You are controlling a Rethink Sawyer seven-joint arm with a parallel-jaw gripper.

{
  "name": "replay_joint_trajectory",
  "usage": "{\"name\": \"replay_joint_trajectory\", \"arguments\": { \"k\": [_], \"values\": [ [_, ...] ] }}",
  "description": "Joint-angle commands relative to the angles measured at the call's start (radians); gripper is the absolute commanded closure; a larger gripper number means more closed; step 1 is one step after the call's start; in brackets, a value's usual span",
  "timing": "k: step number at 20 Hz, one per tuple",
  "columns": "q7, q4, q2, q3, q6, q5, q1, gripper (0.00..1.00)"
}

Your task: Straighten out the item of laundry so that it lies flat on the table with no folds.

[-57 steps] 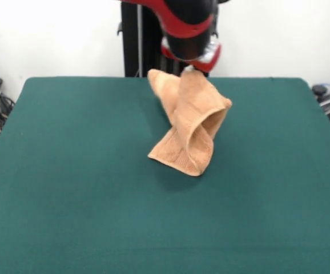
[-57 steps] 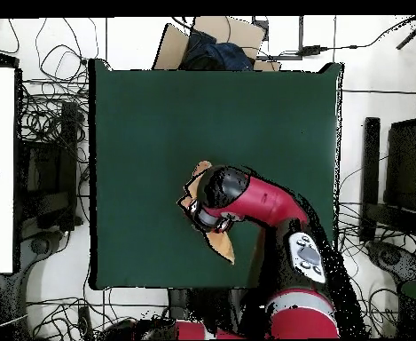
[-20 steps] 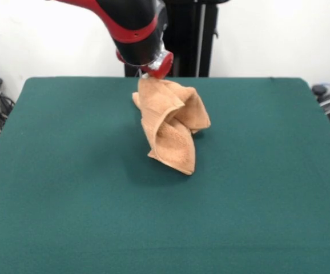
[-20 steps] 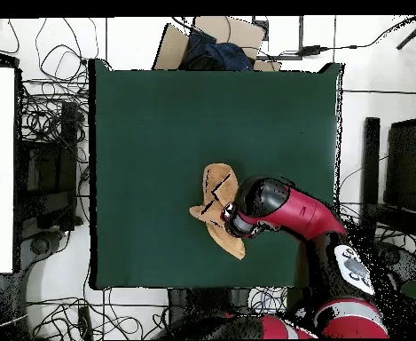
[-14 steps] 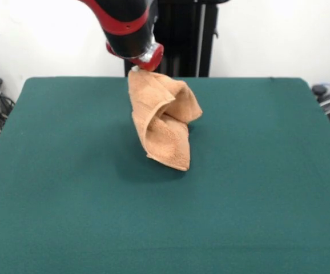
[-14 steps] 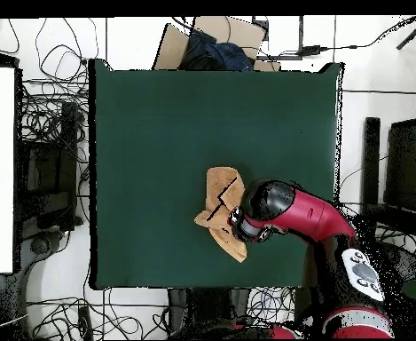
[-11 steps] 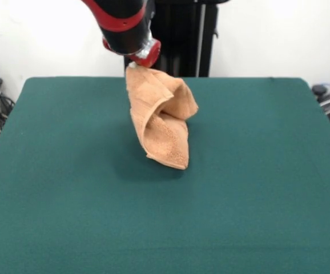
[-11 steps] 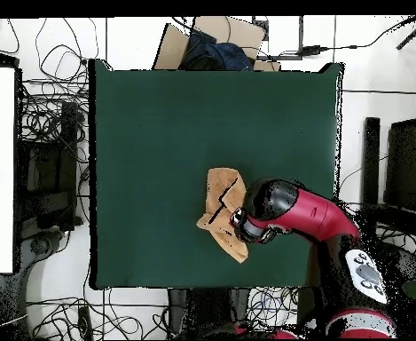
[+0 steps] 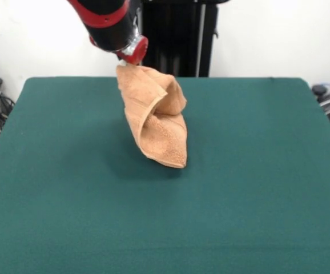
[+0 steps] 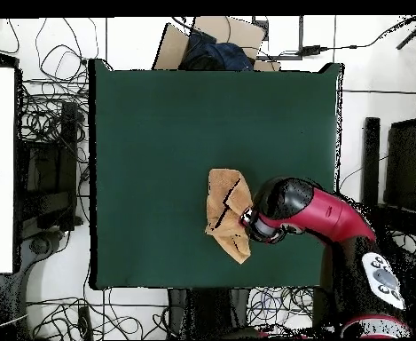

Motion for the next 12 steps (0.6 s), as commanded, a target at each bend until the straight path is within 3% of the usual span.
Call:
{"name": "replay_joint_trajectory", "arguments": {
  "k": [1,12],
  "values": [
    [-0.189,-0.068,0.022,0.133,0.061,-0.081,-0.028,1.0],
    [-0.261,-0.156,0.085,0.195,0.086,-0.143,-0.087,1.0]
  ]
}}
